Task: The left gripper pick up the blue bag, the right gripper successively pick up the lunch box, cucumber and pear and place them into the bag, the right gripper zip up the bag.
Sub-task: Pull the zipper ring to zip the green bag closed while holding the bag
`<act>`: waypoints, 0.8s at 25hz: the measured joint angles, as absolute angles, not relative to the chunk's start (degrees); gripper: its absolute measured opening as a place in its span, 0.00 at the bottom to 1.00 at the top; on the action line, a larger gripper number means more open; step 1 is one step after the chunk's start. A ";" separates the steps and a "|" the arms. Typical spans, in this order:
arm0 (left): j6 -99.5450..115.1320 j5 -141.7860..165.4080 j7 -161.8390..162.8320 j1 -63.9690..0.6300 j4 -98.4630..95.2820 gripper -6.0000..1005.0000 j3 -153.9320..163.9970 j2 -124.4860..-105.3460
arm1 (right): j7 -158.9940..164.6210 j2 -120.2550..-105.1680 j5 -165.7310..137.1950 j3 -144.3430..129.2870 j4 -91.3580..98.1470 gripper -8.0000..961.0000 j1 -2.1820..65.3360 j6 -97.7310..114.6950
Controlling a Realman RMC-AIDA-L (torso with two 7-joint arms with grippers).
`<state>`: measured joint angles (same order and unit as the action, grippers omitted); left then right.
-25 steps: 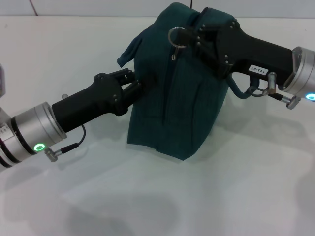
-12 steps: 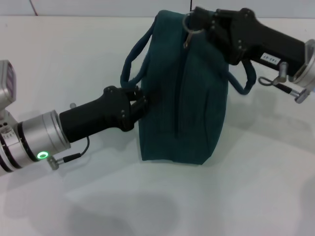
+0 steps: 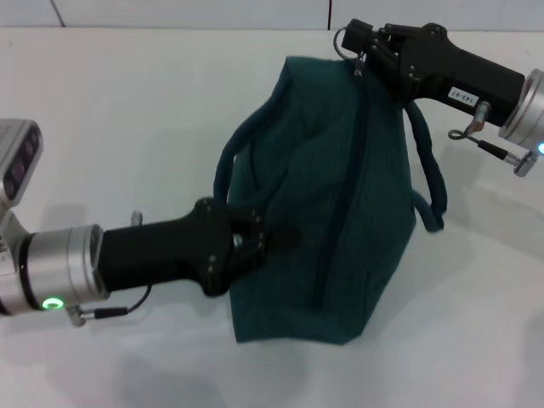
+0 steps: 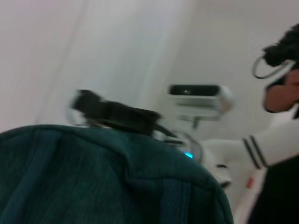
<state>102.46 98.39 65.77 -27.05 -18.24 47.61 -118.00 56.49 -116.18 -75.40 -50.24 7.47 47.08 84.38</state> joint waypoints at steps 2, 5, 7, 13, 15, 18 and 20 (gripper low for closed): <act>103.29 99.32 66.73 -26.98 -18.27 0.06 48.16 -117.54 | 56.49 -116.18 -75.40 -50.06 7.49 0.02 47.08 83.03; 103.67 99.93 67.64 -26.34 -18.34 0.06 48.46 -116.87 | 56.49 -116.19 -75.40 -49.85 7.55 0.02 47.20 81.35; 103.80 99.68 67.53 -25.88 -18.37 0.06 48.29 -116.68 | 56.50 -116.19 -75.23 -49.83 7.55 0.02 47.36 80.07; 101.38 97.88 67.51 -22.77 -19.06 0.06 40.79 -116.57 | 60.17 -116.19 -73.34 -49.83 7.13 0.02 47.42 78.59; 100.23 97.84 67.35 -21.24 -20.28 0.08 36.29 -117.25 | 61.67 -116.19 -72.22 -49.82 7.13 0.02 47.18 78.96; 99.86 97.83 66.60 -19.51 -22.25 0.11 32.93 -118.35 | 62.41 -116.20 -71.19 -49.83 6.96 0.02 46.91 79.73; 99.63 97.80 66.35 -19.09 -23.34 0.13 32.22 -118.89 | 62.56 -116.20 -70.84 -49.82 7.09 0.02 46.80 79.78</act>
<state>99.63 97.80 66.35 -19.09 -23.34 32.22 -118.89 62.56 -116.20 -70.85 -49.82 7.09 46.80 79.78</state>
